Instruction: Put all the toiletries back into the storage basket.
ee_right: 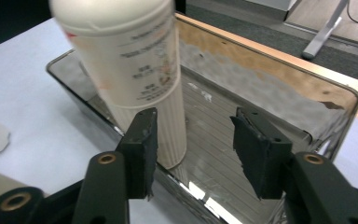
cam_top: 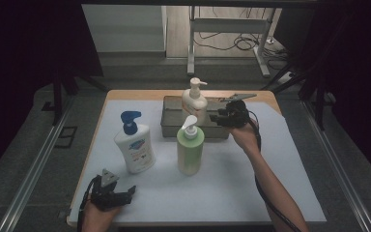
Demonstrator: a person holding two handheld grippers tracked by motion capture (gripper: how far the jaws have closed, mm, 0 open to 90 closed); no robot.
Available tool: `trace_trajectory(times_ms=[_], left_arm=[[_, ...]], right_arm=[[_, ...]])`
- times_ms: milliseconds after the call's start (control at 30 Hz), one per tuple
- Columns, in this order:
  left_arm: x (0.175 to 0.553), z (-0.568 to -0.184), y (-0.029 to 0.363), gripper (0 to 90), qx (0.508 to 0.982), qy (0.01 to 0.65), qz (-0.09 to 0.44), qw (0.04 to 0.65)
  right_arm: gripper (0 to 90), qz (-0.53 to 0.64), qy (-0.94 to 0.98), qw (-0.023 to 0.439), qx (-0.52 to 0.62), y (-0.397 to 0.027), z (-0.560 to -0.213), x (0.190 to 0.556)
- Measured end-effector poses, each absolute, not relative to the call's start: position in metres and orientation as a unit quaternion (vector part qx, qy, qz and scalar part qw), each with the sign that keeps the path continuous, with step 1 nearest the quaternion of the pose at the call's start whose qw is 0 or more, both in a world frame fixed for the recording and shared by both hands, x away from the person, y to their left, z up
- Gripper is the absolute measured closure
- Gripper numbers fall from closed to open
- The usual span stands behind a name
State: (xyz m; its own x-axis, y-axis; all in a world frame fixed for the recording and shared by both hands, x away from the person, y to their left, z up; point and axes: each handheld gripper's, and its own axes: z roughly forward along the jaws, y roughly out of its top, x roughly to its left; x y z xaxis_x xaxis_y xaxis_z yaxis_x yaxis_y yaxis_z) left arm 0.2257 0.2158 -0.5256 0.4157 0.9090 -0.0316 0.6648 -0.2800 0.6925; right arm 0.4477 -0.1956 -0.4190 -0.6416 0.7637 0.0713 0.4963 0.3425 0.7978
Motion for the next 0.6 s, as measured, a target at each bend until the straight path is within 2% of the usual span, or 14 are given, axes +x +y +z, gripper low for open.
trace_trajectory(times_ms=[200,600], left_arm=[[0.226,-0.526,0.216,12.6,0.777,0.506,0.189,0.322],[0.226,-0.526,0.216,12.6,0.777,0.506,0.190,0.322]], right_arm=[[58.4,0.410,0.799,0.166,0.407,-0.198,-0.424,0.456],[82.0,0.390,0.802,0.175,0.417,-0.184,-0.438,0.468]])
